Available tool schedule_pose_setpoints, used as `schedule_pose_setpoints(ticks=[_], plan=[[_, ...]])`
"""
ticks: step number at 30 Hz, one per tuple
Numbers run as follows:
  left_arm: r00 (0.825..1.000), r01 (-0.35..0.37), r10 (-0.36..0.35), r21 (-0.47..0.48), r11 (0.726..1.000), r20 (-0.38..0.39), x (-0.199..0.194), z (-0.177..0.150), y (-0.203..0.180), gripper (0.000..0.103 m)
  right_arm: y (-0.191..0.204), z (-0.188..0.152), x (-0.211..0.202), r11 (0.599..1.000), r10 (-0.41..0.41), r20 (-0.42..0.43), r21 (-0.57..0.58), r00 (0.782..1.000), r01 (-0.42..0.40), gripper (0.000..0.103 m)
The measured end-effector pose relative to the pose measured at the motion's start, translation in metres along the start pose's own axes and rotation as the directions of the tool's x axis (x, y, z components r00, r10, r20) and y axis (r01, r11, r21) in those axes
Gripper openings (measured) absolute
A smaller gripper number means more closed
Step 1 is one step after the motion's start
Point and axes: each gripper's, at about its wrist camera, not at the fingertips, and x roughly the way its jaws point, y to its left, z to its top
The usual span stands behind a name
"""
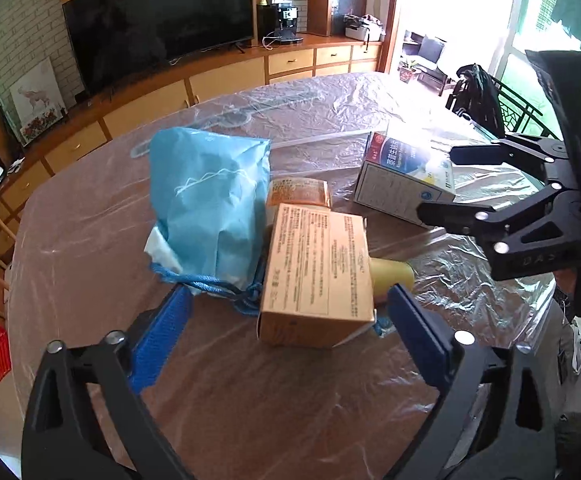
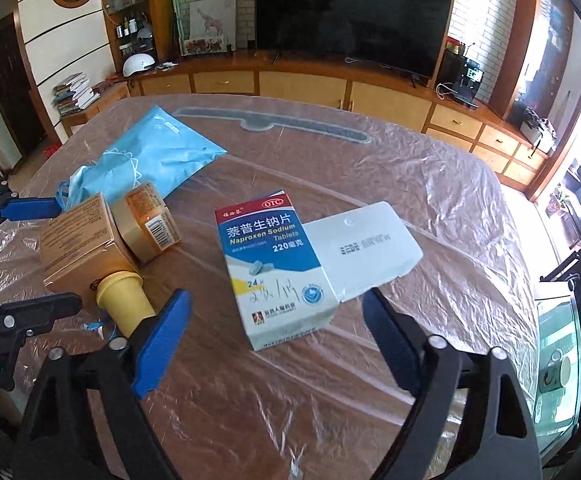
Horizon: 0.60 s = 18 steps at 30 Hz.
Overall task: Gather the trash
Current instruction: 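Grasp the cardboard box with the left tool while the right tool grasps the white medicine box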
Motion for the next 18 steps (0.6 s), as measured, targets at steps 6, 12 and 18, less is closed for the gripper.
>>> schedule_pose_setpoints(ticks=[6,12,18], plan=[[1.000,0.008,-0.008,0.011,1.000,0.011,0.002,0.003,-0.001,0.067,0.007,0.000,0.004,1.000,0.021,-0.012,-0.023,1.000,-0.021,0.057],[1.000,0.025,-0.025,-0.010,1.000,0.016,-0.002,0.001,-0.002,0.051,0.009,0.000,-0.002,0.999,0.052,0.009,0.002,0.999,-0.052,0.048],[0.998,0.034,-0.032,-0.050,0.998,0.047,-0.019,-0.004,0.003,0.049,0.014,-0.001,-0.017,0.996,0.080,0.038,0.027,0.996,-0.081,0.046]])
